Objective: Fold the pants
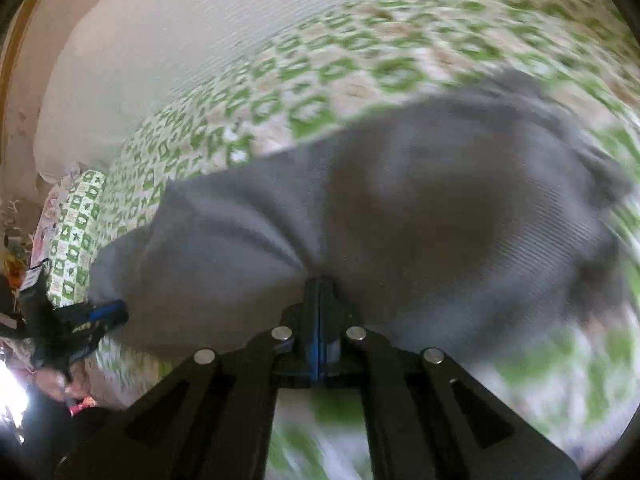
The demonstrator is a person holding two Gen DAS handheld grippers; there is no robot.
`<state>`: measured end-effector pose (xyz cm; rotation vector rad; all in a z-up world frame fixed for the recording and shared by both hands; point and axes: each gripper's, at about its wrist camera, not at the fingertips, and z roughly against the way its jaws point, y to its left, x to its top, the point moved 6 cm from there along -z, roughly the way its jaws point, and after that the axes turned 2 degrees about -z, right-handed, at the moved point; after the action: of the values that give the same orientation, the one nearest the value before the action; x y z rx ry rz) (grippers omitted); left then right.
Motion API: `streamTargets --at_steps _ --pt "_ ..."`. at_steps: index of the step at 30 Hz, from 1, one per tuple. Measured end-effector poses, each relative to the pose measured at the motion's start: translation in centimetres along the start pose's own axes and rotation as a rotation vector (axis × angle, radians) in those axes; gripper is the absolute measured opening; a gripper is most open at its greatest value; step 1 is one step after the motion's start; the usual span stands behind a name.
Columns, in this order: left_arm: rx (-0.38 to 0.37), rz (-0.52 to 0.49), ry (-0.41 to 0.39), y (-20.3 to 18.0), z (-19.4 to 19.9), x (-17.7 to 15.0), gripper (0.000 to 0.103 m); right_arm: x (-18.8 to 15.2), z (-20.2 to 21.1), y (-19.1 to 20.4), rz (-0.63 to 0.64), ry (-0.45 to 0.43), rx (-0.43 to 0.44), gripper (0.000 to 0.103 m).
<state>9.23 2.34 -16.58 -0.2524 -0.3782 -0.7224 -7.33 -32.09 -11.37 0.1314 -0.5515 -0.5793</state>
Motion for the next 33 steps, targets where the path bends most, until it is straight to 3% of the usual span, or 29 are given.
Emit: streamTargets --at_steps 5,7,9,11,14,16,18,20,21,22,23,26,33 --pt "0.051 0.043 -0.093 -0.4 2.6 2.8 0.018 3.9 3.9 -1.3 0.03 -0.166 -0.122 0.003" --pt "0.087 0.03 -0.133 -2.0 3.1 5.0 0.018 4.9 2.8 -1.8 0.042 -0.168 -0.163 0.003" --pt "0.126 0.042 -0.158 -3.1 3.0 6.9 0.02 4.8 1.1 -2.4 0.035 -0.103 -0.207 0.003" --pt "0.14 0.089 -0.125 -4.4 1.7 8.3 0.023 3.9 0.1 -3.7 0.0 -0.038 -0.209 0.003" --pt "0.166 0.145 -0.048 -6.2 -1.5 8.1 0.023 3.5 1.9 -4.5 -0.051 -0.063 -0.146 0.003" --pt "0.131 0.17 -0.005 -7.7 -3.1 6.5 0.023 3.8 3.9 -5.2 -0.074 -0.104 -0.142 0.003" --pt "0.15 0.173 -0.02 -9.2 -3.4 5.9 0.022 4.3 6.0 -6.1 -0.09 -0.153 -0.163 0.004" --pt "0.183 0.164 -0.048 -10.6 -2.7 6.1 0.022 4.8 7.4 -7.4 -0.123 -0.173 -0.183 0.015" --pt "0.155 0.176 -0.072 -11.2 -2.3 6.4 0.022 4.9 7.7 -8.0 -0.134 -0.183 -0.184 0.034" --pt "0.138 0.19 -0.108 -11.7 -1.7 6.8 0.022 5.2 8.2 -8.4 -0.146 -0.202 -0.183 0.06" --pt "0.131 0.199 -0.139 -12.1 -1.1 7.3 0.022 5.4 8.5 -8.7 -0.158 -0.23 -0.179 0.072" --pt "0.109 0.208 -0.178 -12.5 -0.1 8.1 0.022 5.5 9.4 -9.0 -0.192 -0.271 -0.125 0.073" --pt "0.145 0.281 -0.183 -10.9 -0.3 8.5 0.023 6.4 5.9 -10.3 -0.208 -0.158 -0.143 0.073"
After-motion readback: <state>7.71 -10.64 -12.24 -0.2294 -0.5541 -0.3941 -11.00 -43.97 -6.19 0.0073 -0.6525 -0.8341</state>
